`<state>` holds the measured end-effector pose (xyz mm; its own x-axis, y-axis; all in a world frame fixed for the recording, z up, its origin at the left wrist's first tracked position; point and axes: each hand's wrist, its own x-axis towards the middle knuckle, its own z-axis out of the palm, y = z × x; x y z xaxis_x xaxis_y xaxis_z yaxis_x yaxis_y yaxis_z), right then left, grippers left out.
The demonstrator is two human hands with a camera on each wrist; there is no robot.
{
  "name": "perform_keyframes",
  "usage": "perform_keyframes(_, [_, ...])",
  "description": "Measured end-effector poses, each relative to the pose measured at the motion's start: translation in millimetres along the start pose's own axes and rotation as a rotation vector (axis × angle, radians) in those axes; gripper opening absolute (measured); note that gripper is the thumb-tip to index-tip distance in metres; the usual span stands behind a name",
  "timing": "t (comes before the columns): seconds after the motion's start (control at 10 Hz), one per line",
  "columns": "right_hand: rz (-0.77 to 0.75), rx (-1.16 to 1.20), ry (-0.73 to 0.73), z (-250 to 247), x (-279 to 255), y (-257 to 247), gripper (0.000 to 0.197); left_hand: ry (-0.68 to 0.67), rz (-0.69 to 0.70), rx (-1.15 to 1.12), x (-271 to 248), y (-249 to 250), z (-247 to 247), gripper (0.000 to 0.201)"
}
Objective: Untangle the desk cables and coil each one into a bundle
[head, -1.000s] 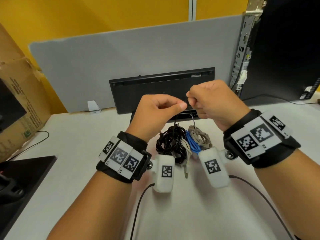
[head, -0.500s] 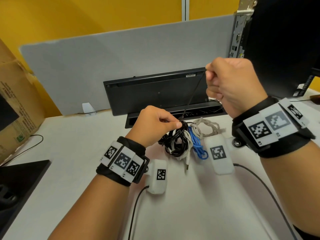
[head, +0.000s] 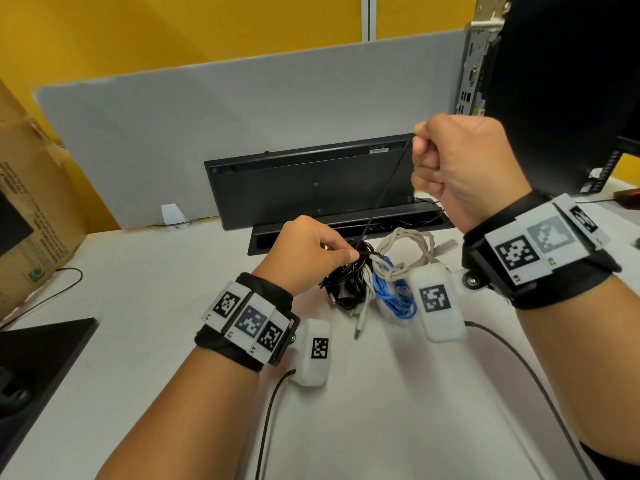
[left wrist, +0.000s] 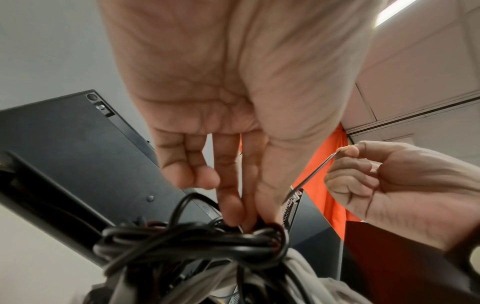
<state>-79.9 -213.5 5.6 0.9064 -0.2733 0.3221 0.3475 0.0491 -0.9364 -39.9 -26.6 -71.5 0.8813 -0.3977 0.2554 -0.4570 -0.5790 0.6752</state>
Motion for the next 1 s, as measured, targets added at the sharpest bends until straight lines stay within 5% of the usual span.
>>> perform_keyframes(0.5, [0.068, -0.203, -0.093, -7.7, 5.8, -3.9, 0.037, 0.036, -0.040, -0.059, -0.8, 0.8, 0.6, 0.008])
perform_keyframes(0.8, [0.080, -0.376, -0.310, -25.1, -4.8, -11.5, 0.044, 0.203, -0.027, -0.114, -12.4, 17.6, -15.6, 0.018])
perform_keyframes(1.0, [0.144, -0.582, -0.416, -45.5, -30.7, -5.3, 0.047, 0.126, -0.056, -0.054, -39.3, 26.5, -13.0, 0.024])
